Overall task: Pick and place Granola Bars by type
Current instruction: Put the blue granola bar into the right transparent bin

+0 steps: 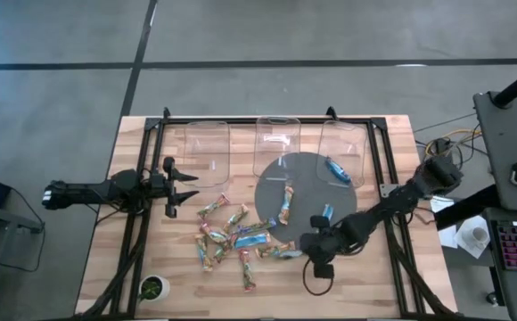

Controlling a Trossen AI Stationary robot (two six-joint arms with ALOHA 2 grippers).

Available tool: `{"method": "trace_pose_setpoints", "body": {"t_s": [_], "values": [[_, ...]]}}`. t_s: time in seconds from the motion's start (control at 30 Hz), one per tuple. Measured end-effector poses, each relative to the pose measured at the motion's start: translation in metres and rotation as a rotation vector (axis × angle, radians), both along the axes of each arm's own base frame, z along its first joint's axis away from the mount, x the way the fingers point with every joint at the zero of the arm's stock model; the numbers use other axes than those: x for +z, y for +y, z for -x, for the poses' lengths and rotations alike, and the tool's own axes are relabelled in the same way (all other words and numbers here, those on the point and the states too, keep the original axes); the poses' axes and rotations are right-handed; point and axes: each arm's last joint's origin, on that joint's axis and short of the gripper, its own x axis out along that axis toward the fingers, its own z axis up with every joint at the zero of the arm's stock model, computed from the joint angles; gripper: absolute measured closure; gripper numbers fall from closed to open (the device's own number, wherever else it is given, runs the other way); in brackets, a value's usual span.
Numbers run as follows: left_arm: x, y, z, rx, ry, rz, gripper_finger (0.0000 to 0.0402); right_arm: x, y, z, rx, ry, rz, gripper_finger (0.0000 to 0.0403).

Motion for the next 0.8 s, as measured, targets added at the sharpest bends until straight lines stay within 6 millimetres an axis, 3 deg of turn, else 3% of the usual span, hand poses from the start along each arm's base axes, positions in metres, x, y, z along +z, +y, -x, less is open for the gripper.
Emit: {"method": "trace_pose_setpoints", "body": {"t_s": [0.17, 0.27, 0.4, 0.6, 0.8], "values": [[0.0, 0.0, 0.0, 0.0, 0.001, 0.0, 0.0216, 0.041, -0.025, 0.024, -0.364, -0.177, 0.135, 0.0387], [0.0, 0.0, 0.0, -0.001, 0.002, 0.0, 0.0216, 0.069, -0.05, 0.054, -0.74, -0.346, 0.184, 0.0384], [0.0, 0.0, 0.0, -0.002, 0.004, 0.0, 0.0216, 0.091, -0.082, 0.101, -1.164, -0.552, 0.089, 0.0384], [-0.001, 0.0, 0.0, -0.002, 0.005, -0.001, 0.0216, 0.093, -0.116, 0.139, -1.319, -0.577, 0.019, 0.0383], [-0.001, 0.0, 0.0, -0.002, 0.006, 0.0, 0.0216, 0.07, -0.14, 0.158, -1.458, -0.475, -0.014, 0.0383]]}}
